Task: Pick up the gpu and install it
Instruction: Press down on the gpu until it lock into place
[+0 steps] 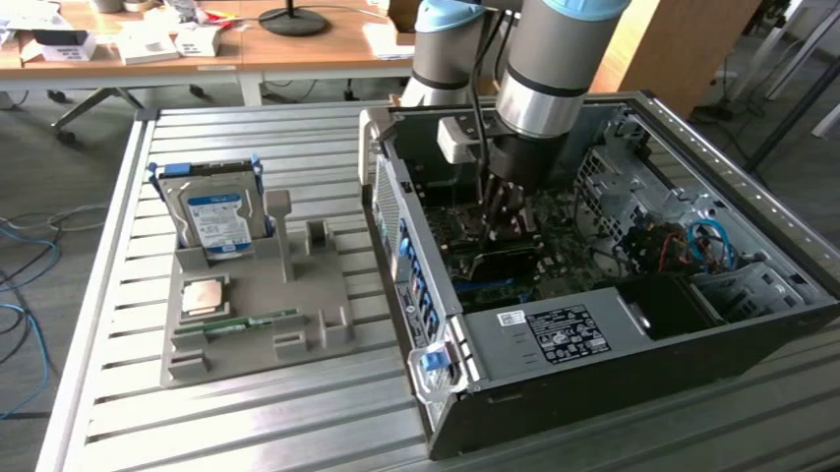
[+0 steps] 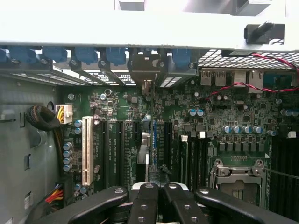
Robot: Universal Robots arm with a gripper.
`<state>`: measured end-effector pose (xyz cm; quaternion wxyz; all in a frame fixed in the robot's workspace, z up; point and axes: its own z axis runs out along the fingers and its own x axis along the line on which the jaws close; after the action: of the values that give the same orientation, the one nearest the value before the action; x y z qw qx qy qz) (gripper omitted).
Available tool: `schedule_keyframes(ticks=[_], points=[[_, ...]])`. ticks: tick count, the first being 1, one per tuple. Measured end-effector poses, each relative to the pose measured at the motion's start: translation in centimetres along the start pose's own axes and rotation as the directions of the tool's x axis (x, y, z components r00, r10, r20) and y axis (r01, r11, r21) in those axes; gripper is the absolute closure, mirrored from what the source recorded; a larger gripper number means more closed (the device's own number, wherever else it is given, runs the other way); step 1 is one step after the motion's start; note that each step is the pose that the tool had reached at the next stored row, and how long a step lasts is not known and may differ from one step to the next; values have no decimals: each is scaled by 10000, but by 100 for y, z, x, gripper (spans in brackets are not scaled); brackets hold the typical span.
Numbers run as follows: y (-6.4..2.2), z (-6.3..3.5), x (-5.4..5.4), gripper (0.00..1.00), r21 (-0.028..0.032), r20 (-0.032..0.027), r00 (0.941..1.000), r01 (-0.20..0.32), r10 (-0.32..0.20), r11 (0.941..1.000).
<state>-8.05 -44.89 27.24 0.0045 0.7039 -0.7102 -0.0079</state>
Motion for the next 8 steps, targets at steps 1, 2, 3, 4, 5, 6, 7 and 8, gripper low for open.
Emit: schedule_keyframes(ticks=[1, 2, 3, 4, 5, 6, 7, 8], points=[[0, -1, 4, 89, -1, -1, 10000, 0, 0, 10000], [0, -1, 7, 89, -1, -1, 10000, 1, -1, 10000], [0, 0, 7, 89, 0, 0, 10000, 0, 0, 10000], [0, 0, 7, 89, 0, 0, 10000, -1, 1, 10000], [0, 3, 7, 89, 1, 1, 10000, -1, 1, 10000], [0, 8, 8, 89, 1, 2, 10000, 0, 0, 10000], [0, 16, 8, 89, 1, 0, 10000, -1, 1, 10000], [-1, 23, 8, 89, 0, 0, 10000, 0, 0, 10000]])
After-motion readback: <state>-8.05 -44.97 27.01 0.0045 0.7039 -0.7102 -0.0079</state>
